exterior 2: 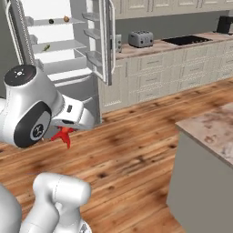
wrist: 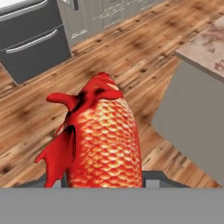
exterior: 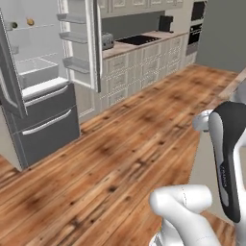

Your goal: Gather the onion and avocado from the fridge and place them on a tray on the dining counter. Then gather the fishs from the fridge and place them on the other tray.

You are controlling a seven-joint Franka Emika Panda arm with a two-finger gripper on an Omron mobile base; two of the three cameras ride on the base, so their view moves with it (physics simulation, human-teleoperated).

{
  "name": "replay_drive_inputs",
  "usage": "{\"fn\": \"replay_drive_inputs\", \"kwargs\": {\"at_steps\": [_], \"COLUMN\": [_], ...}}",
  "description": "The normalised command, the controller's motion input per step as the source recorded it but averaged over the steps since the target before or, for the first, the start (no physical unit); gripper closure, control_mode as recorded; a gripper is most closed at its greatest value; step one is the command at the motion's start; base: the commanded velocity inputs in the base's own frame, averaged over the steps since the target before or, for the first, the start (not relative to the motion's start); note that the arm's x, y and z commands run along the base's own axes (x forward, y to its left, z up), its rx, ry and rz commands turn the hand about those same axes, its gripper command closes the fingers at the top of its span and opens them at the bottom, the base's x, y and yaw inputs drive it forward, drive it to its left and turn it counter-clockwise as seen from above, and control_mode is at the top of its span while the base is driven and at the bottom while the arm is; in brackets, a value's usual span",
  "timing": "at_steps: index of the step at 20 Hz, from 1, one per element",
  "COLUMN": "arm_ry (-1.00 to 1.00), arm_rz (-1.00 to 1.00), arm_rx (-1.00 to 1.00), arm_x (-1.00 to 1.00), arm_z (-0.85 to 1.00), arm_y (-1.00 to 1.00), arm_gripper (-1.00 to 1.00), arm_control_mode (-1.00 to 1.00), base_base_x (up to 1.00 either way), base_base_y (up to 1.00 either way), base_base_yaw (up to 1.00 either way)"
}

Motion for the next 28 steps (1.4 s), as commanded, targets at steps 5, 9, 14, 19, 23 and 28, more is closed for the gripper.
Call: {"fn": "replay_drive_inputs", "kwargs": {"at_steps": [5, 9, 14, 19, 23, 28], "arm_ry": [0.00, 0.00, 0.00, 0.00, 0.00, 0.00], "arm_rz": [0.00, 0.00, 0.00, 0.00, 0.00, 0.00], "arm_rx": [0.00, 0.00, 0.00, 0.00, 0.00, 0.00], "arm_x": [0.00, 0.00, 0.00, 0.00, 0.00, 0.00], "arm_z": [0.00, 0.00, 0.00, 0.00, 0.00, 0.00], "arm_y": [0.00, 0.00, 0.00, 0.00, 0.00, 0.00], "arm_gripper": [1.00, 1.00, 1.00, 1.00, 1.00, 1.00], "arm_control_mode": [1.00, 1.00, 1.00, 1.00, 1.00, 1.00], "base_base_x": [-0.34, -0.36, -0.46, -0.53, -0.40, -0.28], "base_base_y": [-0.33, -0.46, -0.46, -0.49, -0.54, -0.71], "base_base_yaw": [-0.27, -0.26, -0.26, -0.25, -0.24, -0.19]}}
